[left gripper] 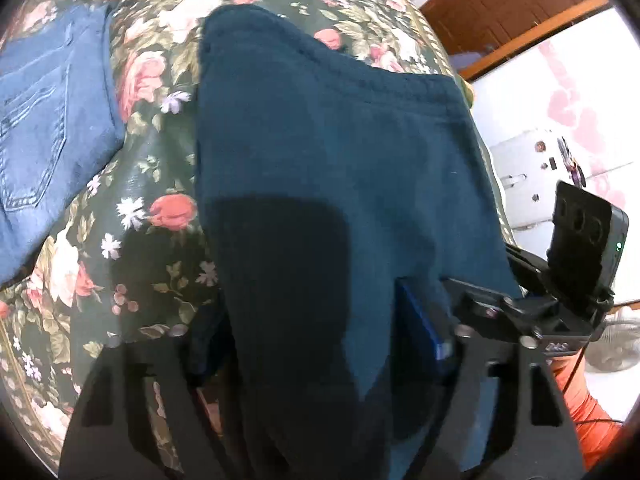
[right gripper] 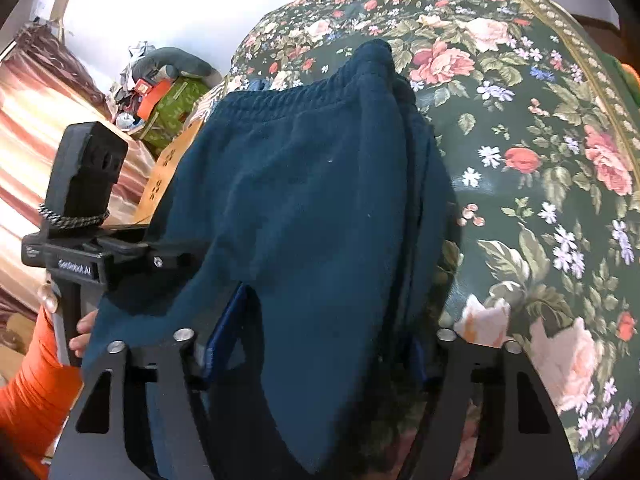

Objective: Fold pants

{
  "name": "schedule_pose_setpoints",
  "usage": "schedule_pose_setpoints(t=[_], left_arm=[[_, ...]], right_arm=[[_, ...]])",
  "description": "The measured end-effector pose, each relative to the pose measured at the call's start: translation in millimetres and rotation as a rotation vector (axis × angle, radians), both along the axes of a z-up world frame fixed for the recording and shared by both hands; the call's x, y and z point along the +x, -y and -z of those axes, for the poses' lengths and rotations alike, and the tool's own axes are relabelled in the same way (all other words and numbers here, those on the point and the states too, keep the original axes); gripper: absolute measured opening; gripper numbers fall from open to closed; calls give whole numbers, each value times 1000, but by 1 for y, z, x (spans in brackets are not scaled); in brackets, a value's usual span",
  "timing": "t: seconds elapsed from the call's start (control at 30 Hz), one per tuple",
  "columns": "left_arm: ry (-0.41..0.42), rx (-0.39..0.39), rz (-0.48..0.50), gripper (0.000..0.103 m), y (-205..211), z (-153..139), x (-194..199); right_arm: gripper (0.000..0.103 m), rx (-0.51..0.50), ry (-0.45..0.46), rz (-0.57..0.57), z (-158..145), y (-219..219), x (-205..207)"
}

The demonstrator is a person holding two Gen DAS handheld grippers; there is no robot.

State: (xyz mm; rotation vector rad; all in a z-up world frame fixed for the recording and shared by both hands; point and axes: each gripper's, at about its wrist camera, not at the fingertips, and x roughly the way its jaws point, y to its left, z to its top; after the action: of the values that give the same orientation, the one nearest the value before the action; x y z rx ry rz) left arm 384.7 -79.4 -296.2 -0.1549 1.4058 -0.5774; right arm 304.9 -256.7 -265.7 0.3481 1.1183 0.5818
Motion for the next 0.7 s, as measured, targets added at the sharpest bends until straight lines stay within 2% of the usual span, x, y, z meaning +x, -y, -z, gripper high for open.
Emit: schedule_pose_setpoints(t=[0.13, 0.2, 0.27, 0.37, 0.53, 0.7], left_arm=[[41, 22, -4, 60, 2, -7, -9], [83, 39, 2, 47, 4, -16, -18], [161, 80, 36, 44, 10, -26, -36], [251, 131, 65, 42, 13, -37, -65], [325, 97, 14, 39, -15, -70, -87], [470, 99, -44, 38, -46, -125, -105]], right_arm=[[36, -36, 39, 8, -10, -2, -8], [32, -70, 86, 7, -19, -6, -16], [31, -113, 130, -17, -30, -14, -29], [29, -125, 165, -37, -41, -16, -42], [28, -137, 250, -84, -72, -29, -56], [28, -103, 359, -115, -117, -50, -52]])
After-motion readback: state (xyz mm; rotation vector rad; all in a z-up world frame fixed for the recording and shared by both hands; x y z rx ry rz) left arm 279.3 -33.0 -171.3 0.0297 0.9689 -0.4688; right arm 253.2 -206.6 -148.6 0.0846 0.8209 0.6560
